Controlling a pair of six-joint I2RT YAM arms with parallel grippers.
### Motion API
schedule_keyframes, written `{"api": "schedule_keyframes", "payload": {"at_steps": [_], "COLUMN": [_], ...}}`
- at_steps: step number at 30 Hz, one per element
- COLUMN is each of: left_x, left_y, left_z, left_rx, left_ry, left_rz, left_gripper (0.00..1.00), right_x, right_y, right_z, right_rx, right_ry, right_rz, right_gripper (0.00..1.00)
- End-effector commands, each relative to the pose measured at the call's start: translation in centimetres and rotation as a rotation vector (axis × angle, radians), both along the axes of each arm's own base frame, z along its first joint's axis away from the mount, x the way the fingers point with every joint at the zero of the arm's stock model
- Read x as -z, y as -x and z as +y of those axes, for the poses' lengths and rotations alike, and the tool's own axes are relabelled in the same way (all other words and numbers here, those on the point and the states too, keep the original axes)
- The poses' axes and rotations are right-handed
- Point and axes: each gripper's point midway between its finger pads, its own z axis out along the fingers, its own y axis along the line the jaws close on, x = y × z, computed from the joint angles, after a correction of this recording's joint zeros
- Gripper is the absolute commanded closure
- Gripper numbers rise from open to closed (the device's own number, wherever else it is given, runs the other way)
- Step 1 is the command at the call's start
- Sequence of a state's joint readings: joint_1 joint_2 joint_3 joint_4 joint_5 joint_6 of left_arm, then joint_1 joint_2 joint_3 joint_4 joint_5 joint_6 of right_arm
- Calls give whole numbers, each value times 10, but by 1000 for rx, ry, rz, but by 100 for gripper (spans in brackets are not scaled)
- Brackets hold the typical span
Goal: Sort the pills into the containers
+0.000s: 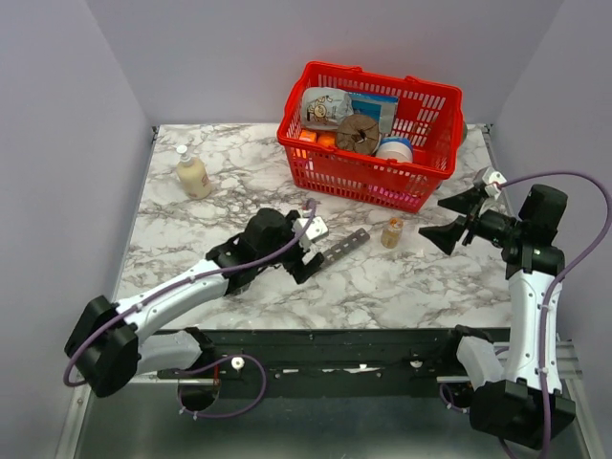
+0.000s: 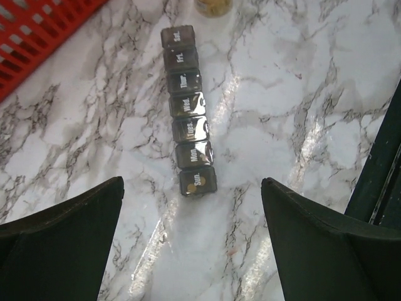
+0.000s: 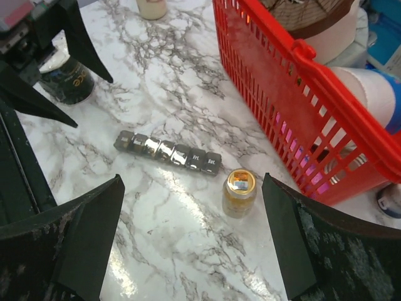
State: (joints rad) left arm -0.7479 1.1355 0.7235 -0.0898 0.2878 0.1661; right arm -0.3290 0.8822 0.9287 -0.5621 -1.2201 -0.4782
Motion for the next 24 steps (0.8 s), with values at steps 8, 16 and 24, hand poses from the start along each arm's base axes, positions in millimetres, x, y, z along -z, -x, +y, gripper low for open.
{"api": "schedule_keyframes", "payload": {"at_steps": [8,16,24], "left_x": [65,91,121], "left_y": [-29,-22,-21], "left_z": [-37,-48,-47], "left_rx": [-24,2,-16], "left_ry": [-230,-308,-438], "left_rz": [47,118,144], "left_gripper": [10,15,23], "right_x": [26,26,27], "right_y": [-6,-3,-2], "right_z": [1,4,5], "right_rx": [-40,-58,-65], "right_ry": [-6,-29,-39], "right_rz": [-36,-17,-6], "right_gripper": [0,0,0]}}
